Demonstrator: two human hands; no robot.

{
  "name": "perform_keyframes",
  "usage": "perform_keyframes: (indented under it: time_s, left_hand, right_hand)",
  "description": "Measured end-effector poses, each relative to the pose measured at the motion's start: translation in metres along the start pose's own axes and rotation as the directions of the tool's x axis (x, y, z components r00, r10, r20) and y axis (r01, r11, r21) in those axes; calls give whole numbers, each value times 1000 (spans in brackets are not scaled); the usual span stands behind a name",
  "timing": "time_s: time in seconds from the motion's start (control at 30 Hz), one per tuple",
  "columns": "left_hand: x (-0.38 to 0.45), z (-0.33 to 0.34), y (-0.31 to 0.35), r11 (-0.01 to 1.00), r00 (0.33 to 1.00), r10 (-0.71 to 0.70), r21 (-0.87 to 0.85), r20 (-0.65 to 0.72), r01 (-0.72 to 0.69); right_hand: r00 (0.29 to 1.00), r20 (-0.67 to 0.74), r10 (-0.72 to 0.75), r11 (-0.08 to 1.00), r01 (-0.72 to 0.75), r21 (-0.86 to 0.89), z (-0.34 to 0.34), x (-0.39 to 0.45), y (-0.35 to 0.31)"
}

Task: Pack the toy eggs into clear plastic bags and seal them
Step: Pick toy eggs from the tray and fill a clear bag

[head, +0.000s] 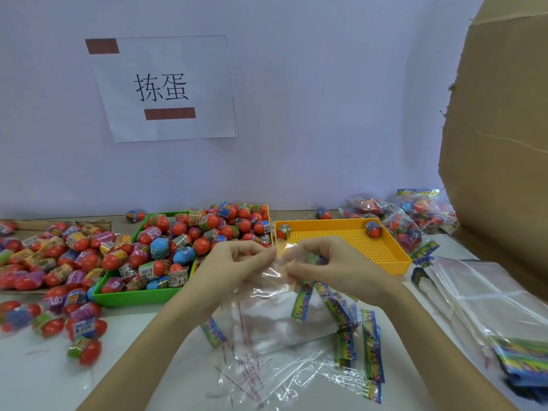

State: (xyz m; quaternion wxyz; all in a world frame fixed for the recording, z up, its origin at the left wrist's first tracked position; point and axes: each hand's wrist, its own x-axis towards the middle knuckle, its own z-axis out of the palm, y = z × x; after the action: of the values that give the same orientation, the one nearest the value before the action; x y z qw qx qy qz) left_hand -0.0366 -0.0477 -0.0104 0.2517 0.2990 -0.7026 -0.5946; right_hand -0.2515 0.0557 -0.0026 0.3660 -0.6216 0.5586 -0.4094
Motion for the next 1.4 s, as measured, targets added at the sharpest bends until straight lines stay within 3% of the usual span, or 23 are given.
perform_keyframes:
  time_s: [0.07, 0.13, 0.23, 0.37, 0.47, 0.57, 0.67, 0.9, 1.13, 1.3, 1.4]
  left_hand:
    - [5, 0, -1, 991, 999, -40, -126, -26, 37]
    - [9, -1, 2, 929, 993, -107, -360, -58, 80]
    - [11, -4, 4, 844, 999, -43, -535, -27, 22]
    - [9, -3, -4, 888, 993, 39, -452, -111, -85]
    - [7, 0, -7, 891, 973, 17, -438, -232, -120]
    - [5, -1, -6, 930, 973, 39, -347, -227, -119]
    - [4, -1, -5, 972, 975, 74, -205, -210, -117]
    - [0, 8, -1, 983, 983, 129, -115, -132, -144]
    - [2, 8, -5, 990, 974, 128, -29, -185, -135]
    - [3, 12, -2, 981, 971, 90, -150, -221, -125]
    - [2, 13, 3, 968, 955, 136, -170, -264, -185]
  right_hand:
    - [995, -95, 12, 999, -8, 42, 0, 2, 2]
    - [982, -185, 21, 994, 0, 112, -2, 3, 4]
    - [966, -255, 47, 982, 2, 188, -6, 2, 5]
    - [962, -259, 86, 976, -30, 214, -6, 2, 5]
    - [993, -79, 83, 985, -69, 160, -6, 0, 3]
    - [998, 5, 67, 978, -67, 198, -2, 0, -1]
    - [995, -77, 69, 934, -38, 356, 3, 2, -3]
    - [971, -236, 30, 943, 51, 330, 6, 3, -3]
    - [994, -113, 11, 924, 33, 380, 11, 3, -4]
    - [973, -231, 29, 913, 68, 402, 10, 4, -3]
    - [952, -304, 31, 900, 105, 422, 7, 5, -3]
